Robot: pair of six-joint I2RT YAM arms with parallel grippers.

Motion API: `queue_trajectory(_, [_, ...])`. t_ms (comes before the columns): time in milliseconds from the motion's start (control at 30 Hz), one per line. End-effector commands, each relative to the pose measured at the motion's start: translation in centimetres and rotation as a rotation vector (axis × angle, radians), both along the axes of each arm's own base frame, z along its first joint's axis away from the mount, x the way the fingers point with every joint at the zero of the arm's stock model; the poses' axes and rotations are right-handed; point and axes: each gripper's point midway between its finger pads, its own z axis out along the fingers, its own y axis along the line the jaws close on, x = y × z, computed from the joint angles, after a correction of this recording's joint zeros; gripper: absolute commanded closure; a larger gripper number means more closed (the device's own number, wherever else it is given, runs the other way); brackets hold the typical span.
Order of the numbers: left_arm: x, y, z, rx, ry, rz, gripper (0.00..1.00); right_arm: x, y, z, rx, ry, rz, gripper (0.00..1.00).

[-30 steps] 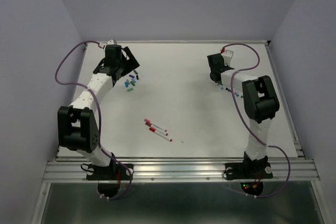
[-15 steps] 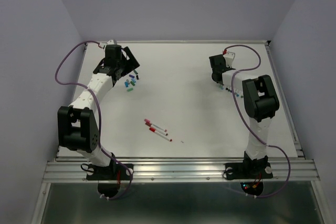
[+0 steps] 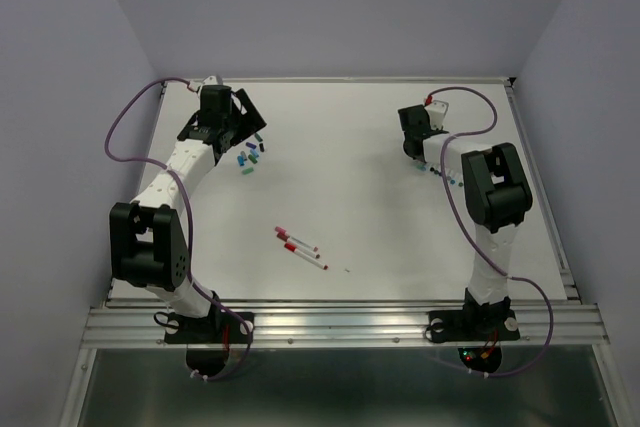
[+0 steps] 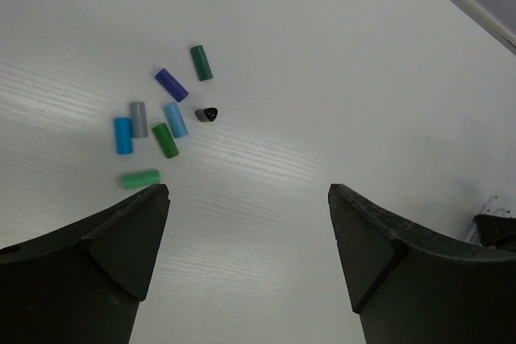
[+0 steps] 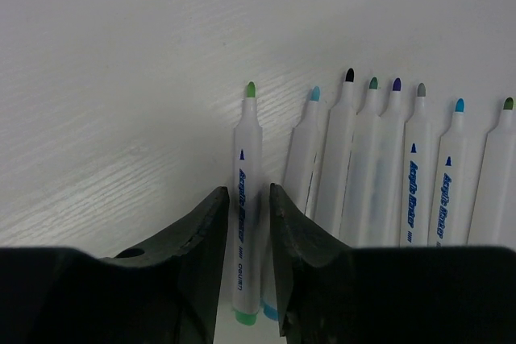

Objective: Open the pen caps

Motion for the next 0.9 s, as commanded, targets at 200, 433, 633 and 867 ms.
queue_trajectory(200, [-0.2, 0.0, 2.5, 0.007, -0.067, -0.016, 0.08, 1.3, -0.2, 5.5, 0.014, -0.107, 0.003, 0.67])
queue_trajectory(433, [-0.5, -0.1, 3.0, 0.006, -0.079, -0.022, 0.08, 1.2, 0.8, 8.9, 0.049, -0.149, 0.087, 0.68])
queue_trajectory(633, [-0.9, -0.7, 2.9, -0.008, -0.077, -0.056, 0.08, -3.0, 10.3, 9.7, 0.224, -0.107, 0.615, 0.67])
queue_trajectory(867, [-1.4, -0.8, 2.5, -0.01, -0.066, -0.063, 0.08, -13.4, 24.7, 10.9, 0.28, -0.108, 1.246, 0.66])
